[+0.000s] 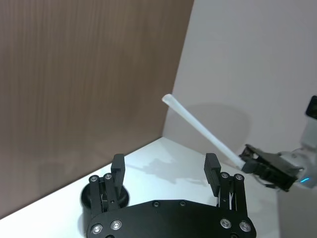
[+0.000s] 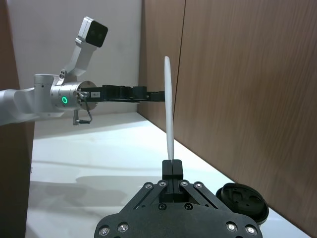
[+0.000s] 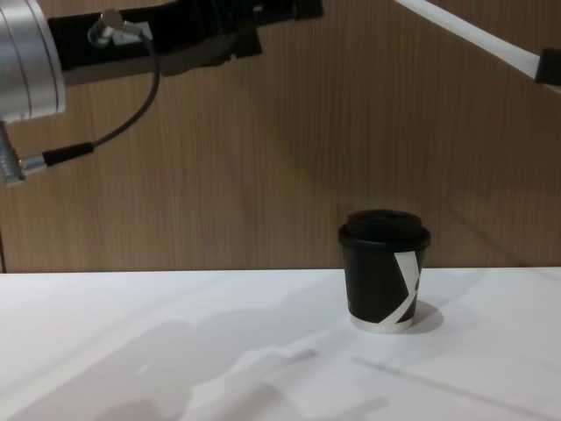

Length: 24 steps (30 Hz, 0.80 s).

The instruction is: Pick up the straw with one hand, pass it to the other hand, and insert it into the cup.

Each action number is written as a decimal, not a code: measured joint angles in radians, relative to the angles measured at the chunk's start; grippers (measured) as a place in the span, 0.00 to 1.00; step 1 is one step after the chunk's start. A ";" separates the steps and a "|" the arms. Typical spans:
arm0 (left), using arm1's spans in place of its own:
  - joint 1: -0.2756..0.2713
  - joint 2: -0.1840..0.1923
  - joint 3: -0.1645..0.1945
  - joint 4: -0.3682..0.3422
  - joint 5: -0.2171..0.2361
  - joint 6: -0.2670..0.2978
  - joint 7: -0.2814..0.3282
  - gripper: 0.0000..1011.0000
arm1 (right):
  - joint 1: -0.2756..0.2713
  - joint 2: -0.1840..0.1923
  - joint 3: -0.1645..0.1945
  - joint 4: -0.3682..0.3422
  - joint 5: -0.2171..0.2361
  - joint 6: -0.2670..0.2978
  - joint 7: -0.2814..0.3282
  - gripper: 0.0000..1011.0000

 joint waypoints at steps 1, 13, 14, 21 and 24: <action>-0.003 -0.001 0.000 0.002 -0.007 0.004 -0.003 0.99 | 0.000 0.000 0.000 0.000 0.000 0.000 0.000 0.00; -0.029 -0.026 0.002 0.036 -0.107 0.054 -0.044 0.99 | 0.000 0.000 0.000 0.000 0.000 0.000 0.000 0.00; -0.030 -0.028 0.003 0.038 -0.112 0.056 -0.046 0.99 | 0.000 0.000 0.000 0.000 0.000 0.000 0.000 0.00; -0.042 -0.051 0.008 0.056 -0.151 0.063 -0.054 0.99 | 0.000 0.000 0.000 0.000 0.000 0.000 0.000 0.00; -0.046 -0.061 0.011 0.063 -0.164 0.064 -0.055 0.99 | 0.000 0.000 0.000 0.000 0.000 0.000 0.000 0.00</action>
